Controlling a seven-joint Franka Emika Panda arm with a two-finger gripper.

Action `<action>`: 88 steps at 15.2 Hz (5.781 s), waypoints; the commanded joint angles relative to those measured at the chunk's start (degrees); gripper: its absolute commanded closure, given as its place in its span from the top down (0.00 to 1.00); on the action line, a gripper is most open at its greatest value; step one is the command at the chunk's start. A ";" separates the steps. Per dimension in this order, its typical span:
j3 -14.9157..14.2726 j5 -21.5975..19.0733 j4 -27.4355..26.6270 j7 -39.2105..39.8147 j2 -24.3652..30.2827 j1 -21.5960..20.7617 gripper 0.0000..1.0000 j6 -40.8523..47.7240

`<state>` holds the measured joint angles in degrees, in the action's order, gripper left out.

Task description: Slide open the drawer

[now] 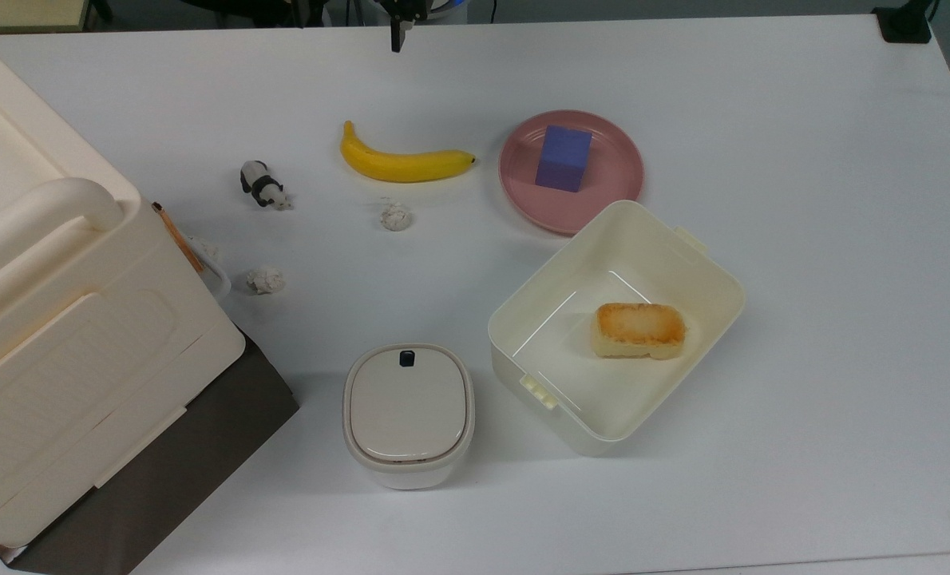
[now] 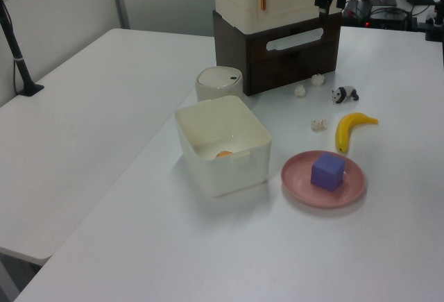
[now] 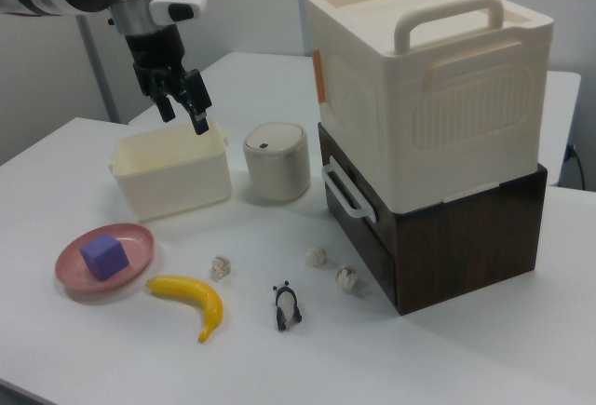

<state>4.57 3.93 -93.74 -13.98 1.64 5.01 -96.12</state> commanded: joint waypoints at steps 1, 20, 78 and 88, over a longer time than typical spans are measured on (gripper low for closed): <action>-0.53 -1.11 -1.18 1.15 1.17 -0.44 1.00 2.05; -0.44 -1.12 -1.09 1.15 0.82 -0.53 1.00 1.73; -0.70 25.07 1.73 24.00 -24.32 9.40 1.00 -27.19; 1.31 24.29 0.93 16.71 -23.88 8.61 1.00 -23.33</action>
<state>4.69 27.81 -92.31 5.63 -22.43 13.97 -121.05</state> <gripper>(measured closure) 0.000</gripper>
